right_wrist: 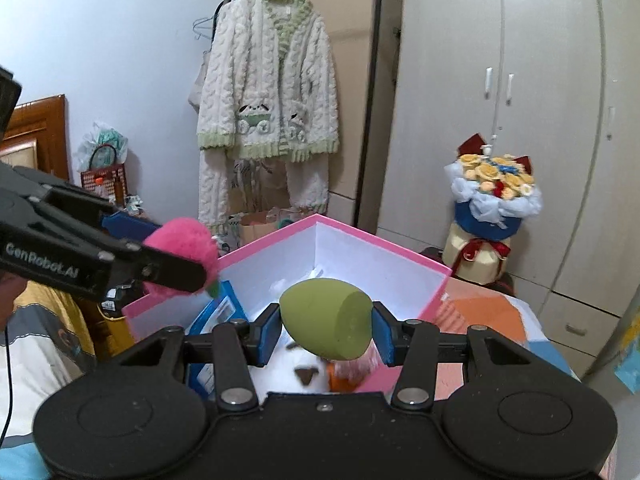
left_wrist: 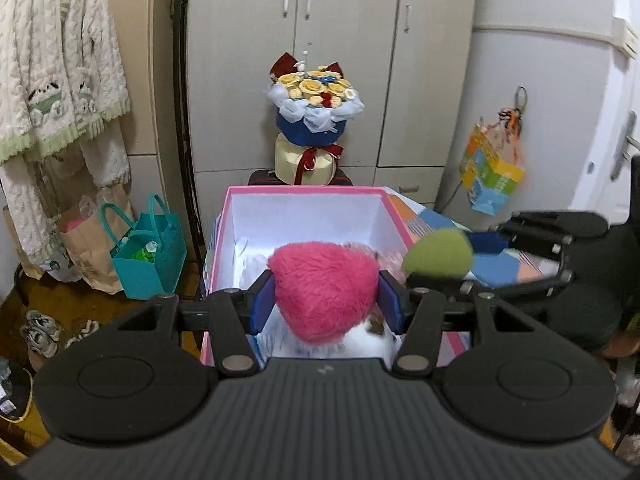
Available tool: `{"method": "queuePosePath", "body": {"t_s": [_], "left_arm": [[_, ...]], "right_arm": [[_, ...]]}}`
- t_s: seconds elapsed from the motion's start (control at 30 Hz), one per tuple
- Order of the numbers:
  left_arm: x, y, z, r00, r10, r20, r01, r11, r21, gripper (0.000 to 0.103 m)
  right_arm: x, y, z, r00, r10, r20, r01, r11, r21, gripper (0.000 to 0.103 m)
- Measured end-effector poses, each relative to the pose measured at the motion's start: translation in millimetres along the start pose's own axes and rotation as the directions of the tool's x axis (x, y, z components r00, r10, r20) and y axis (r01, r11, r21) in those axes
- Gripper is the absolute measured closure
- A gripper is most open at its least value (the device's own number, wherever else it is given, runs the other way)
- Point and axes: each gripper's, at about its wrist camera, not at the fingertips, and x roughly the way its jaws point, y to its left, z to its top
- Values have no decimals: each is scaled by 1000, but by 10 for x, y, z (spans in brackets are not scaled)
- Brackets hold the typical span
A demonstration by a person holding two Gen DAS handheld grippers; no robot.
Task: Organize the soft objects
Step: 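Carry the pink heart and green sponge over the pink box with both grippers, then lower both items into the pink box and open both grippers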
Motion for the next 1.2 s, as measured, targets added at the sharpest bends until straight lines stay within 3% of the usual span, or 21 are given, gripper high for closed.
{"method": "queuePosePath", "body": {"t_s": [0.13,0.4,0.5,0.63,0.77,0.87,1.03,1.2], "left_arm": [[445,130,169,999,10,-52,-13,998,-55,50],[1231,303,234,980,15,-200,-37,994,-107,50],[1353,341,248,973,15,-231,-50,988,-145,50],[1371,265,248,975,54,-214,-78,992,-103,49],[1381,187,225,972,81,-220,-96,994,-56,48],[1271,146,232,979,85,-187,-92,995,-30,42],[1015,211,249,990,47,-135,-56,996,-64,37],[711,213,183,995,47,-83,-52,997,-55,35]], "right_arm": [[469,-71,62,996,38,-80,-47,992,-119,50],[1070,-232,166,974,73,-213,-102,986,-129,49],[1224,-265,190,967,53,-251,-94,984,-153,49],[1301,-306,192,964,48,-261,-88,986,-141,48],[1319,-287,162,964,56,-262,-96,985,-141,37],[1249,-294,135,971,44,-236,-80,986,-145,37],[831,-318,39,991,58,-122,-66,996,-64,36],[456,-273,-71,997,8,-81,-6,1000,29,36]]}}
